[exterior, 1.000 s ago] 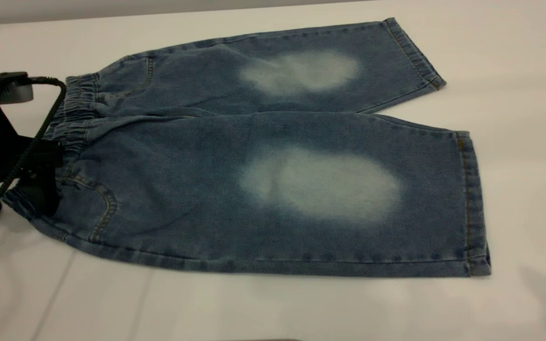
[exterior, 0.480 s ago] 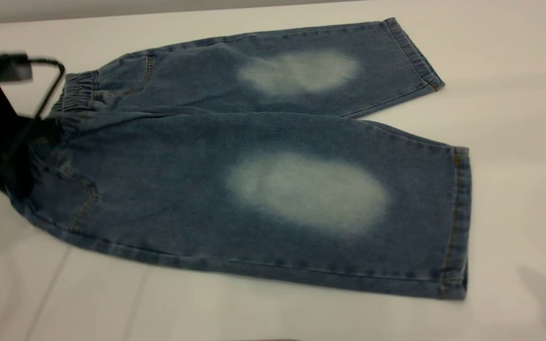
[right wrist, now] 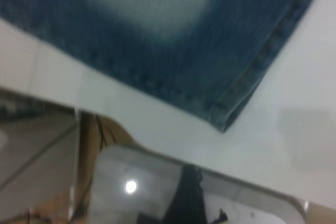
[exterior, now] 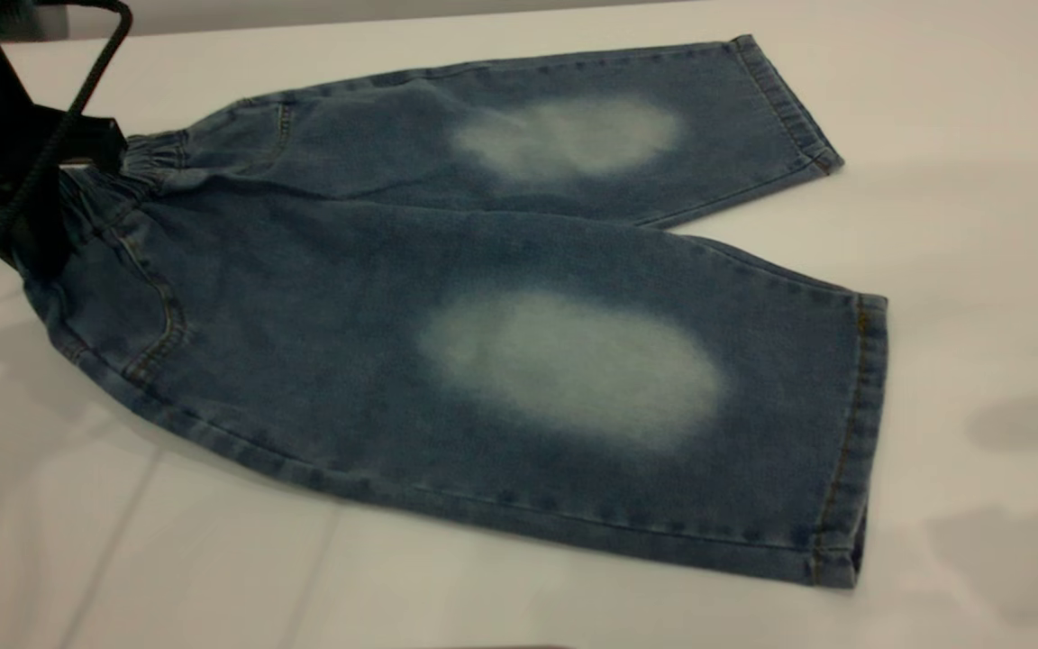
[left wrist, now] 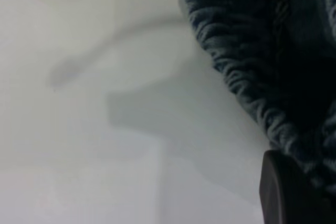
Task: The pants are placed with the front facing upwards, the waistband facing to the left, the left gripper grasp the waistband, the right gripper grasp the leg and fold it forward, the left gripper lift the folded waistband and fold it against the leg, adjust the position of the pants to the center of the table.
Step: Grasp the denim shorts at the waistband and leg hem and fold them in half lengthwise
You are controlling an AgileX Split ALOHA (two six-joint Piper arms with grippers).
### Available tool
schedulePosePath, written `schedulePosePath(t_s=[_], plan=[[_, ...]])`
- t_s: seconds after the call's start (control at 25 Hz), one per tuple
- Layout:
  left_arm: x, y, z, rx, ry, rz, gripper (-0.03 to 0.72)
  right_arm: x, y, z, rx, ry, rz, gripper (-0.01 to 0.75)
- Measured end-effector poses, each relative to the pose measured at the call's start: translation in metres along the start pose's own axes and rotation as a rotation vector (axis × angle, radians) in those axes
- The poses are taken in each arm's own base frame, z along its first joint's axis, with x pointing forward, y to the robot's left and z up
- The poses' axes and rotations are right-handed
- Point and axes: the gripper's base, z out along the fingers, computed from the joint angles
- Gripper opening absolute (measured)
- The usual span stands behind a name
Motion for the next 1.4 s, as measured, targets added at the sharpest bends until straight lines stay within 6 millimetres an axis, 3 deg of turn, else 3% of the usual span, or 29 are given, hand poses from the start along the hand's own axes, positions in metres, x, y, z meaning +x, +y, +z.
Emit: schedulePosePath(t_s=[0.4, 0.68, 0.88, 1.12, 1.4], plan=[[0.001, -0.001, 0.000, -0.001, 0.009, 0.002, 0.060, 0.006, 0.036, 0.080, 0.113, 0.135, -0.368, 0.585], [0.001, -0.001, 0.000, -0.001, 0.009, 0.002, 0.060, 0.017, 0.031, 0.127, 0.197, 0.244, -0.463, 0.585], [0.001, -0.001, 0.000, -0.001, 0.009, 0.002, 0.060, 0.019, 0.022, 0.146, 0.228, 0.265, -0.437, 0.585], [0.001, -0.001, 0.000, -0.001, 0.009, 0.002, 0.060, 0.034, 0.027, 0.170, 0.243, 0.316, -0.483, 0.585], [0.001, -0.001, 0.000, -0.002, 0.010, 0.002, 0.060, 0.028, 0.028, 0.177, 0.262, 0.215, -0.476, 0.585]])
